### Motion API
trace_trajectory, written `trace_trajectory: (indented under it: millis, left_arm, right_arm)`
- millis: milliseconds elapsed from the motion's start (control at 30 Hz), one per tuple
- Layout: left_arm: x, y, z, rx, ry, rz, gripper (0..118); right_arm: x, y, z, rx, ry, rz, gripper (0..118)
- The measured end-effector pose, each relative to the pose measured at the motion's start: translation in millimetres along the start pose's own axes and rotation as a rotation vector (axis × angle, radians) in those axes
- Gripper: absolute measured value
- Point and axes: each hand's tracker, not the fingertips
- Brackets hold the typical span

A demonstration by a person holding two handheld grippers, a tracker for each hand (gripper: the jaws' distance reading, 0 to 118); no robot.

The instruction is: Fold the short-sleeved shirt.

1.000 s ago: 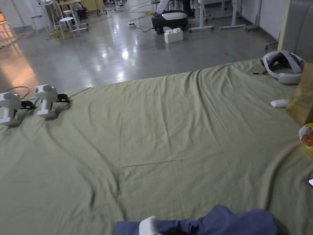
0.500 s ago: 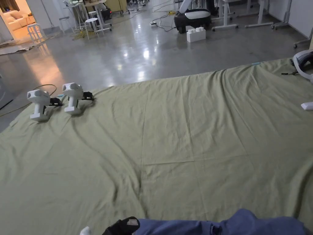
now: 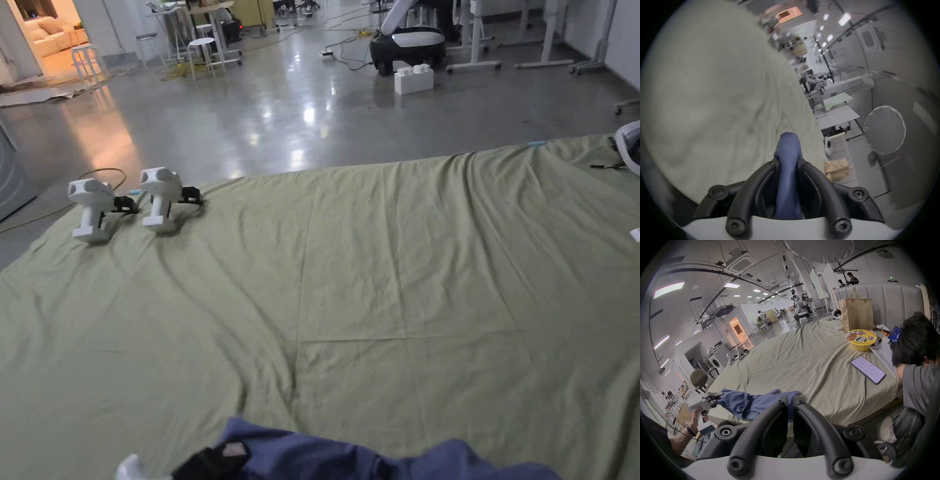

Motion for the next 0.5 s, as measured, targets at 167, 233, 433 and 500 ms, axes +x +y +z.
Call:
trace_trajectory:
  millis: [167,233,433,500]
  left_arm:
    - [80.1,6.9,15.4,0.027,0.167,-0.463,23]
    - [100.1,-17.5,-3.0,-0.041,0.124,-0.567,23]
    - [130.4,-140.6,-85.6,-0.353,-0.013,-0.637,23]
    - [127.1,-174.8,-106.9,-0.418,0.013,-0.683,23]
  right_arm:
    - [3.2,-1.4,-15.8,-0.003,0.042,-0.040,6]
    - [0.5,-1.0,-18.8,-0.007,0.040,-0.047,7]
    - [-4.7,-5.2,-3.2,0.006,0.023,-0.013,7]
    - [-4.8,-7.5,5.8,0.001,-0.003,0.002,7]
